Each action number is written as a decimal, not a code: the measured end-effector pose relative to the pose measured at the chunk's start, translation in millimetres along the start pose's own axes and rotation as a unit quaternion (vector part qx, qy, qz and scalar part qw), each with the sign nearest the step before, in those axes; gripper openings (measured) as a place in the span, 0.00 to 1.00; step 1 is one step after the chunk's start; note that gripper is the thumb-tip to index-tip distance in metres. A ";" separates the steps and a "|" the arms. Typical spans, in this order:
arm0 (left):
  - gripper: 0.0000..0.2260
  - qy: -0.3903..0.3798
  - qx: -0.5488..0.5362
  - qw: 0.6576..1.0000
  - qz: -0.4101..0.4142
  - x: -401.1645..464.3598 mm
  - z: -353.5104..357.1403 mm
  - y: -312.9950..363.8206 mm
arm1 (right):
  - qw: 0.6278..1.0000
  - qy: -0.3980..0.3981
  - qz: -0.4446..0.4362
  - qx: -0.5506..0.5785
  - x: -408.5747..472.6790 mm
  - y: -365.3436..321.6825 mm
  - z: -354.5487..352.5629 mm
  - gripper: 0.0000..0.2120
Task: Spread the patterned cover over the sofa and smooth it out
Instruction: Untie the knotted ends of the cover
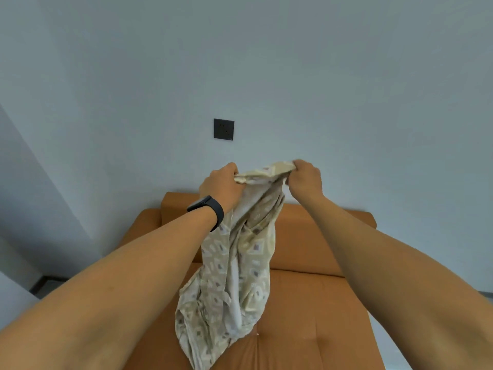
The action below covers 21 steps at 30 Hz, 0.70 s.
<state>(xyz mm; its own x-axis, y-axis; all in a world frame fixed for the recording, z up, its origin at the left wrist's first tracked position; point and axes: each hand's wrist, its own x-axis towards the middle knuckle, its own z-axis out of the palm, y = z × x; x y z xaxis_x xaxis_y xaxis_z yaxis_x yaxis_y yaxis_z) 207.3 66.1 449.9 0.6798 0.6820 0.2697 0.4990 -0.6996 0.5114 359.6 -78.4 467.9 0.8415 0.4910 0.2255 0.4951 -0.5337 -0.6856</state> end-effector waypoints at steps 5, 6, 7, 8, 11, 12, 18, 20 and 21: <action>0.05 -0.060 0.059 0.996 -0.011 -12.4 14.8 -19.1 | 0.993 -0.080 0.085 0.030 -22.3 28.5 21.4 0.13; 0.04 -0.079 0.061 0.995 -0.015 -15.9 22.0 -23.0 | 0.988 -0.083 0.106 0.081 -27.2 31.3 26.7 0.14; 0.04 -0.099 0.060 0.993 -0.016 -19.0 27.6 -26.3 | 0.980 -0.092 0.122 0.129 -31.5 33.5 32.3 0.13; 0.06 -0.117 0.052 0.992 -0.015 -23.1 33.5 -27.4 | 0.971 -0.109 0.132 0.164 -36.3 36.1 36.3 0.11; 0.12 -0.160 0.003 0.987 0.033 -34.6 43.3 -20.9 | 0.958 -0.157 0.136 0.199 -51.5 44.4 45.5 0.14; 0.08 -0.171 -0.014 0.984 0.047 -38.2 46.7 -17.5 | 0.957 -0.162 0.130 0.202 -56.5 46.3 47.0 0.14; 0.03 -0.207 -0.055 0.976 0.043 -52.0 64.8 -10.3 | 0.956 -0.173 0.117 0.208 -75.2 63.4 45.5 0.11; 0.05 -0.203 -0.072 0.975 0.055 -53.9 64.5 -2.0 | 0.950 -0.203 0.103 0.213 -82.1 70.2 41.0 0.10; 0.06 -0.199 -0.075 0.975 0.069 -55.1 63.7 3.4 | 0.952 -0.215 0.086 0.202 -86.4 73.5 38.9 0.11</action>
<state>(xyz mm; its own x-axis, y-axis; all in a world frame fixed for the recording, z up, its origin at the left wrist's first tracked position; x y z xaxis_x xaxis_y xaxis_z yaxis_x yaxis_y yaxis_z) 205.7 12.6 384.8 0.9040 0.4270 0.0217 0.3248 -0.7188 0.6147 314.8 -133.3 371.1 0.6938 0.7024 -0.1587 0.1614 -0.3664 -0.9164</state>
